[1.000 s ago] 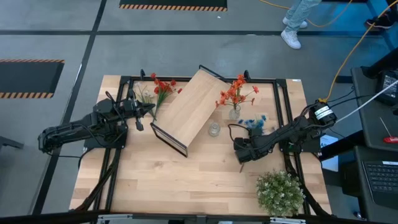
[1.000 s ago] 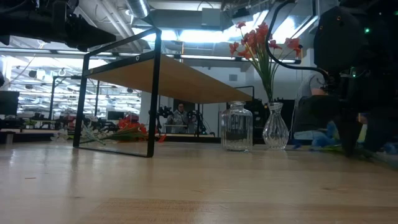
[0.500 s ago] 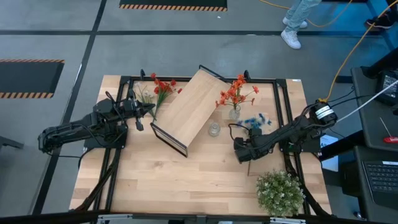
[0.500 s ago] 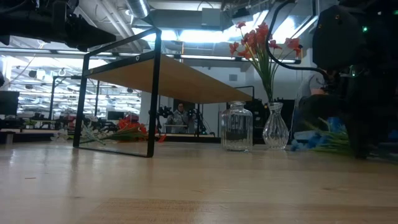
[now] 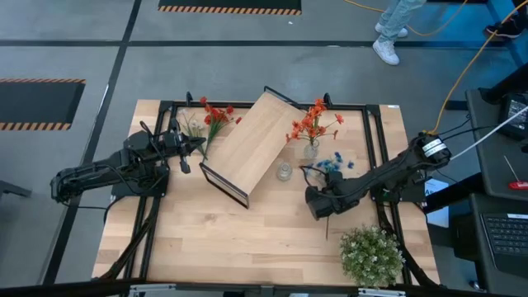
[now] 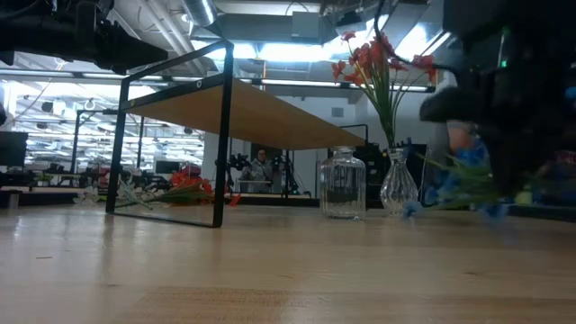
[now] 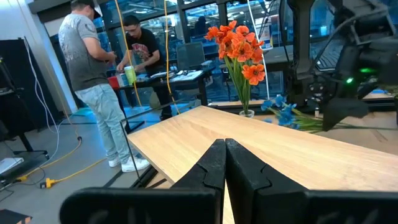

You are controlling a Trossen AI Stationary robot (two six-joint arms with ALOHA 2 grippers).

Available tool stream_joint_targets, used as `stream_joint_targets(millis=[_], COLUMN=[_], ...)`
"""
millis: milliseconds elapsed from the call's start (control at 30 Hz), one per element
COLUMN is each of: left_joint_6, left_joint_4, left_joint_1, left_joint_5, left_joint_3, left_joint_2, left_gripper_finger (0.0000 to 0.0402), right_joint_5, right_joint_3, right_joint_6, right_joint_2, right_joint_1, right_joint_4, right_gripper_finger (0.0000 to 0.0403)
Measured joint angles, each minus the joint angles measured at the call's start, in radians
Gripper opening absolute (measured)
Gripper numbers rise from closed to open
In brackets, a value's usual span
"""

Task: Pick and place flowers into a vace then onto a shelf
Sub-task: Put the blue flowers into the right transparent vase

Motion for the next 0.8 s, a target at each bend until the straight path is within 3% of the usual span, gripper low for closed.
stream_joint_targets(millis=[333,800], left_joint_6=[-0.001,-0.001], left_joint_4=[0.0,-0.001], left_joint_1=[0.0,0.0], left_joint_5=[0.0,0.0], left_joint_3=[0.0,0.0], left_joint_2=[0.0,0.0], left_gripper_finger=[0.0004,0.0004], right_joint_5=[0.095,0.396], right_joint_3=[0.156,0.354], right_joint_6=[0.042,0.05], right_joint_2=[0.0,-0.001], right_joint_1=[0.109,0.205], right_joint_4=[-0.134,-0.416], right_gripper_finger=[0.0007,0.0009])
